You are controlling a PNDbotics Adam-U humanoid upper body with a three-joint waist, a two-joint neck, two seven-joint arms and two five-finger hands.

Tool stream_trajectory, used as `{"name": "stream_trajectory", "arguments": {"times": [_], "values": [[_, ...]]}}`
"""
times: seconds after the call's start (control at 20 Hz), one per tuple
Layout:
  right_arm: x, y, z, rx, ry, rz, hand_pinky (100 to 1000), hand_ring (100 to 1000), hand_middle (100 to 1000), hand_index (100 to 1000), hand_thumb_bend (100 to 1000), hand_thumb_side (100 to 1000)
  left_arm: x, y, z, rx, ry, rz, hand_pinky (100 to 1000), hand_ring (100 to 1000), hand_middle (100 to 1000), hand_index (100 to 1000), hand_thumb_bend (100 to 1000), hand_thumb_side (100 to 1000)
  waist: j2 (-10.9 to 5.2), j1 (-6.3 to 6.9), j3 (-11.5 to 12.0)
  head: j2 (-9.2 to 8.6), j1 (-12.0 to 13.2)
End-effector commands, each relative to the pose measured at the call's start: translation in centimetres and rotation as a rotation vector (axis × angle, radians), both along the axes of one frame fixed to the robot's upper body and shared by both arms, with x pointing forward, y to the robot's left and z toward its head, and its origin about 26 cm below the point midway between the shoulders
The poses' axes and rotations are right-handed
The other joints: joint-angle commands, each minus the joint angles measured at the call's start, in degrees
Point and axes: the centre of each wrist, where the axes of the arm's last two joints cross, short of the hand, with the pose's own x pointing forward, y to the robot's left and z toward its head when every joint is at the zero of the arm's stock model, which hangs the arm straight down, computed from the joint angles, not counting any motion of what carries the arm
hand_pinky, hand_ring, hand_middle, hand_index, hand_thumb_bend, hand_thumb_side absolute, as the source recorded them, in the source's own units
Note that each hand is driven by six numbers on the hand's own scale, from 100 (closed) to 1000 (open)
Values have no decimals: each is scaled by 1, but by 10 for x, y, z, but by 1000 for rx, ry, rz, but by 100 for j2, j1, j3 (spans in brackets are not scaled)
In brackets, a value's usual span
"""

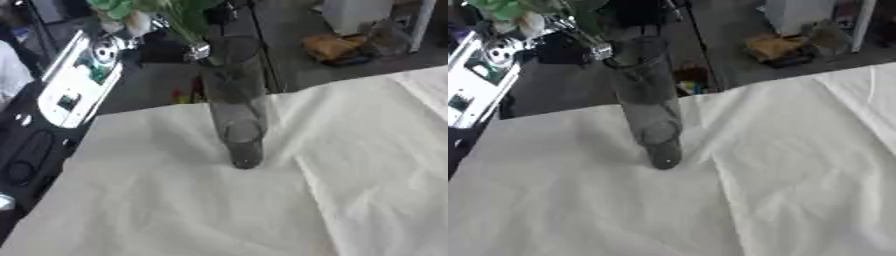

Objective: Arrange flowers into the vase.

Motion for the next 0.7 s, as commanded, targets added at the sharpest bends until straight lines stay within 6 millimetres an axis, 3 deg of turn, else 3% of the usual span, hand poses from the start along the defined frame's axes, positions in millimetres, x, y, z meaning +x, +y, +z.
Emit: {"name": "stream_trajectory", "arguments": {"times": [0.05, 0.2, 0.25, 0.45, 0.7], "values": [[-3, 0, 5, -6, -15, 4, 883, 864, 755, 910, 100, 1000, -10, 13, 21, 27, -37, 36, 837, 989, 942, 1000, 413, 721, -150, -18, 20, -10, 0], [-3, 0, 5, -7, -10, 6, 883, 864, 755, 911, 100, 1000, -10, 14, 23, 47, -21, 32, 843, 992, 948, 1000, 446, 741, -169, 11, 22, -18, 6], [-3, 0, 5, -8, -10, 6, 883, 863, 755, 910, 100, 1000, -10, 15, 24, 52, -16, 31, 849, 994, 955, 1000, 515, 777, -174, 17, 21, -20, 7], [-3, 0, 5, -9, -9, 6, 883, 863, 755, 910, 100, 1000, -7, 20, 24, 74, 49, 34, 862, 1000, 970, 1000, 619, 777, -200, 57, 14, -25, 5], [-3, -1, 5, -9, -7, 3, 883, 863, 755, 911, 100, 1000, -6, 25, 29, 103, 100, 49, 866, 1000, 974, 1000, 635, 765, -213, 73, 37, -18, -9]]}}
